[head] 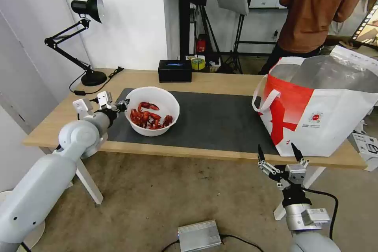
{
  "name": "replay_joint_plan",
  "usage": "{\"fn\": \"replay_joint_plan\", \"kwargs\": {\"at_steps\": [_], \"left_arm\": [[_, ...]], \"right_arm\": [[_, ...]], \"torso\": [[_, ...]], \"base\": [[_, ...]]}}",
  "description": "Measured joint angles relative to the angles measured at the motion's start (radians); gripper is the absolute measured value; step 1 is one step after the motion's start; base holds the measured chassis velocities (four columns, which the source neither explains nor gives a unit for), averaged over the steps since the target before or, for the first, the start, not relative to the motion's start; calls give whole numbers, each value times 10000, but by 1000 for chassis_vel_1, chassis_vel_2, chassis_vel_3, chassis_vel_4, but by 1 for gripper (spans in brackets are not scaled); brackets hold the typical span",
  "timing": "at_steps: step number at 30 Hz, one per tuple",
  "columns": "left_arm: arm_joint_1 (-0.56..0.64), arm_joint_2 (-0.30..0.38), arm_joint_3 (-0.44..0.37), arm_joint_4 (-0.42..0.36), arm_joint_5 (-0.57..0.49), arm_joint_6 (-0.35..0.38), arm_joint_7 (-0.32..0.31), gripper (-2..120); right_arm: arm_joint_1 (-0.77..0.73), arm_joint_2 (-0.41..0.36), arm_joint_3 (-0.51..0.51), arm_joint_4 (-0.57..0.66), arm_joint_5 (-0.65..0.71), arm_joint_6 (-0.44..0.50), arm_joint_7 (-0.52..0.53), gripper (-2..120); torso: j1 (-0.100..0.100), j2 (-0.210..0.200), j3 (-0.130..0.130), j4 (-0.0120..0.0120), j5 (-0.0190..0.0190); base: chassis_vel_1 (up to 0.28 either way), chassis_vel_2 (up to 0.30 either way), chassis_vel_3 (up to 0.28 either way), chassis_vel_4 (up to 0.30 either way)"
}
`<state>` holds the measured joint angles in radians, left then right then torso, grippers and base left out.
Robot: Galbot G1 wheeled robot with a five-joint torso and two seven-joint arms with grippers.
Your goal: Pick up the trash from the table and place it into the takeout bag.
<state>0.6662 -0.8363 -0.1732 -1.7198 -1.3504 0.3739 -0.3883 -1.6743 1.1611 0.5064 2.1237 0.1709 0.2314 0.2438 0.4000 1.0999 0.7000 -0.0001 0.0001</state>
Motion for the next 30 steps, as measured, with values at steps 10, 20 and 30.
{"fn": "replay_joint_plan", "kwargs": {"at_steps": [10,20,30], "left_arm": [[-819,-255,457,144,-363,33,-157,0],[-2377,-1023,1536,452,-732,45,-569,0],[-4250,-2393,3068,1529,-745,49,-653,0]], "right_arm": [[0,0,0,0,0,-1,0,100],[0,0,0,0,0,0,0,100],[0,0,0,0,0,0,0,100]], "torso": [[1,0,0,1,0],[0,0,0,0,2],[1,0,1,-2,2]], "base": [[0,0,0,0],[0,0,0,0],[0,0,0,0]]}}
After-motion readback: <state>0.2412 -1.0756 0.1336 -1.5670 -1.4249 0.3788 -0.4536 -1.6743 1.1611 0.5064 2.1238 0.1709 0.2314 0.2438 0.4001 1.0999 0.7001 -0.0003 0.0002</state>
